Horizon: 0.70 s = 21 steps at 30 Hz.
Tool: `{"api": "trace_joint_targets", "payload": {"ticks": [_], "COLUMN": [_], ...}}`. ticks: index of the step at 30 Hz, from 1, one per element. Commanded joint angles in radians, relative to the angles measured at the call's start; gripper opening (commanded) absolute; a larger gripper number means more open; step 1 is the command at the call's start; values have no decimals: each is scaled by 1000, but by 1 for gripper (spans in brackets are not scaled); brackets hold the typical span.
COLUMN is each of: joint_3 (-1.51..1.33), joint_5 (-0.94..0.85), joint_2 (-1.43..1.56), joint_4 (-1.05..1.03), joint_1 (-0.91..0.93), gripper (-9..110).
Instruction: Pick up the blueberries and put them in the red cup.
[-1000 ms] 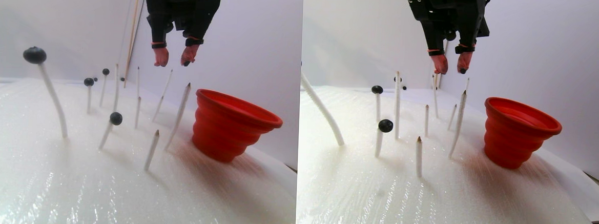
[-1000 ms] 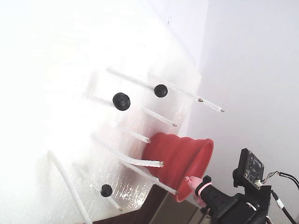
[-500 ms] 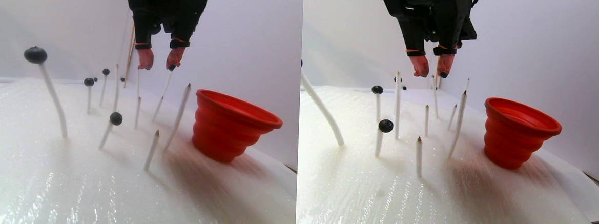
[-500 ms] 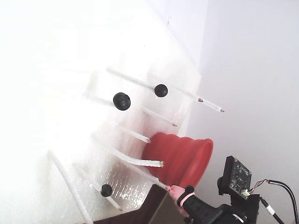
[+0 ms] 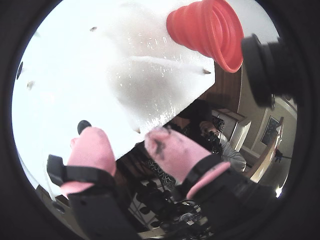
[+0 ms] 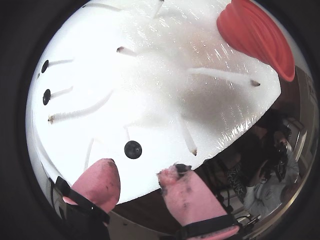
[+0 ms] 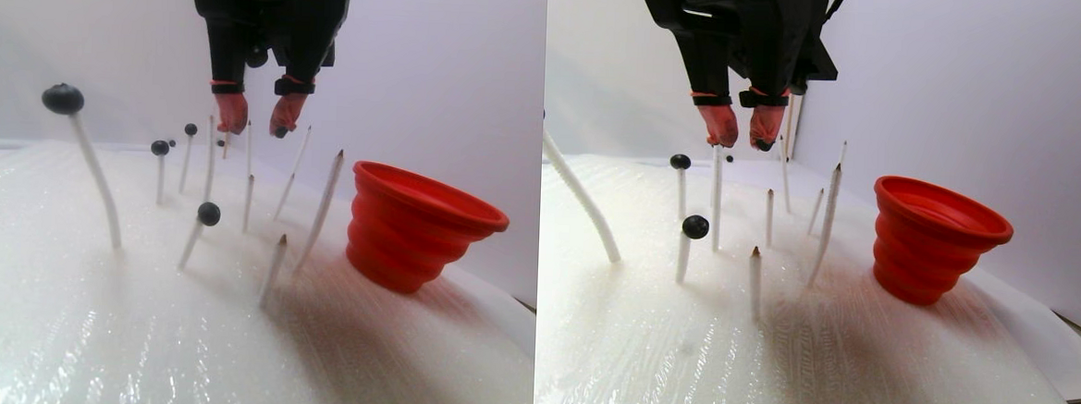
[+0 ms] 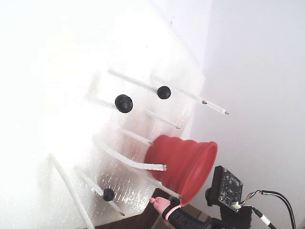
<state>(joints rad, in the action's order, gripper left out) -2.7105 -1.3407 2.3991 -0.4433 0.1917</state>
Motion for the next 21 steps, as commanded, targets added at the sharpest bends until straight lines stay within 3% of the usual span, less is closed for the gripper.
{"api": "trace_joint_targets", "payload": {"ticks": [1,21], "joint_3": [2,-72], "joint_5": [14,63], "joint_2": [69,-29], "joint_4": [-6,115], "joint_1": [-12,-60], "gripper": [16,17]}}
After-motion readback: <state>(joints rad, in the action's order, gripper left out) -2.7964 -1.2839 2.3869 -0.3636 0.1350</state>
